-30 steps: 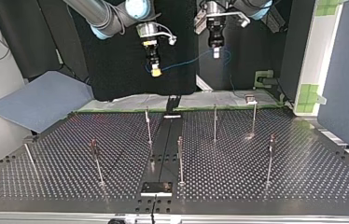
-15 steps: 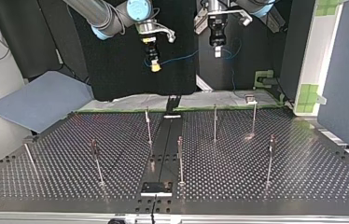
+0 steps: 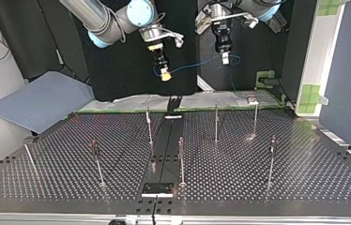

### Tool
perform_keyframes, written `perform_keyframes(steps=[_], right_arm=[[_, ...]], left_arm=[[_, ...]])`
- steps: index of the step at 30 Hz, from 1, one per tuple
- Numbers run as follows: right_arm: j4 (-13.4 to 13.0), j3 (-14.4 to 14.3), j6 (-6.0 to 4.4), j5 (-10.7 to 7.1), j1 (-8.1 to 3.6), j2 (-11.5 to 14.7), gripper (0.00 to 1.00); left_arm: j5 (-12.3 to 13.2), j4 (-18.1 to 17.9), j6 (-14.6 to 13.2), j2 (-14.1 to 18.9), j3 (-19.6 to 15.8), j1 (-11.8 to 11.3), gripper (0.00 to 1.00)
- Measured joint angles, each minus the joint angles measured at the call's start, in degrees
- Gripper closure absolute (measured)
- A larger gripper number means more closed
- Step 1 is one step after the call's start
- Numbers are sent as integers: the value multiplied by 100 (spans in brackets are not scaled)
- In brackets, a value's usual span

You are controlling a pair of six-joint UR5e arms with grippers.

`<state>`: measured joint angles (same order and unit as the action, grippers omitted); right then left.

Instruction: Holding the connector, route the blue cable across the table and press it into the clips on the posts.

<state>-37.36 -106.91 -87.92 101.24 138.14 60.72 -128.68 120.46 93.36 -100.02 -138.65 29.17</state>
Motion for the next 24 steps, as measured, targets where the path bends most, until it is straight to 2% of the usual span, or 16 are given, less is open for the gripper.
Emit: perform_keyframes(steps=[3,8,13,17,24], right_arm=[[173,174,-98,-173,9,173,100],[461,459,-185,-459,23,459,100],[747,747,-373,-740,51,746,100],[978,976,-485,-848,64,977,100],[1445,1446,-531,-907,99,1374,100]], left_arm=[[-187,189,131,189,106,-44,100],[-487,487,318,490,357,-89,100],[-784,785,371,787,647,-147,100],[-1013,1057,358,1059,920,-216,100],[-1088,1492,266,1492,1353,-368,100]])
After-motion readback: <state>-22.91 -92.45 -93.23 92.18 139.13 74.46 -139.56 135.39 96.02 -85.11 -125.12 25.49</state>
